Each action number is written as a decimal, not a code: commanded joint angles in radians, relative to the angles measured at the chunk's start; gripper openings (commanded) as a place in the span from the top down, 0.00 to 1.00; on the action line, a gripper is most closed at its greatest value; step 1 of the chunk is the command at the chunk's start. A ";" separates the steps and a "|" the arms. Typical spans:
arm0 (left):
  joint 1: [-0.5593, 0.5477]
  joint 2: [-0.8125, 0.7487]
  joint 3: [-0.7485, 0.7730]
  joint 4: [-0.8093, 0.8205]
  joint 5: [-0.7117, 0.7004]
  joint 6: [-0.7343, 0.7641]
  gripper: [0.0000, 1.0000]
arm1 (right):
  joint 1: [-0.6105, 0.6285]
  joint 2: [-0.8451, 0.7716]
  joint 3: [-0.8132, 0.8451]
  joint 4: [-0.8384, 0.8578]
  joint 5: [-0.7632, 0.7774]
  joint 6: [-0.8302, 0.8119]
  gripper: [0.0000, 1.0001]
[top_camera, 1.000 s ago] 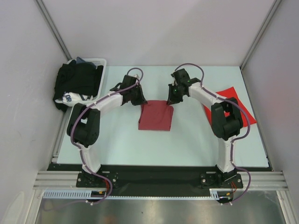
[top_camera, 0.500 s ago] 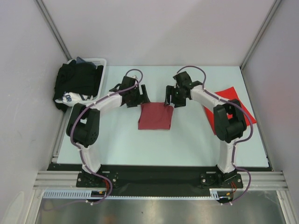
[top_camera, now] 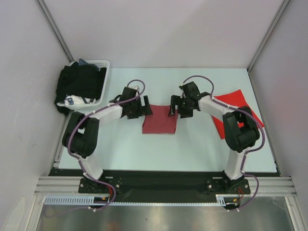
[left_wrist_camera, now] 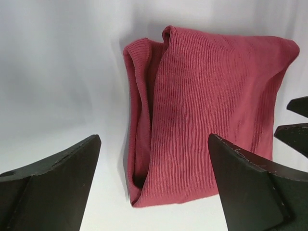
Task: Fold and stack the tank tops
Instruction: Fold the tank top, then neatly place the folded tank top to the corner
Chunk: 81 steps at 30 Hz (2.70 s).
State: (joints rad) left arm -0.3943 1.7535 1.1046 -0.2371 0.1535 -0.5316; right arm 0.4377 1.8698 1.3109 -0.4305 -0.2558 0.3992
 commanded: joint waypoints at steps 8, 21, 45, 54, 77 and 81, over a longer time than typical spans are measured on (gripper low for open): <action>-0.003 0.150 0.037 0.153 0.095 -0.030 0.07 | -0.016 0.084 -0.047 0.240 -0.186 0.099 0.36; 0.003 0.150 -0.009 0.213 0.113 -0.051 0.31 | -0.017 -0.020 -0.104 0.211 -0.108 0.058 0.21; 0.006 0.113 -0.121 0.292 0.130 -0.073 0.49 | -0.033 0.081 -0.117 0.305 -0.186 0.110 0.50; 0.014 0.192 -0.077 0.309 0.179 -0.084 0.90 | -0.065 0.084 -0.167 0.420 -0.263 0.173 1.00; 0.011 0.152 -0.112 0.280 0.090 -0.080 0.33 | -0.048 0.087 -0.145 0.340 -0.161 0.145 0.38; 0.011 0.195 -0.112 0.306 0.107 -0.105 0.38 | -0.037 0.127 -0.096 0.314 -0.149 0.127 0.51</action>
State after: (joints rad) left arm -0.3840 1.8839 1.0080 0.1249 0.2996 -0.6357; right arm 0.3862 1.9617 1.1687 -0.0772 -0.4419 0.5499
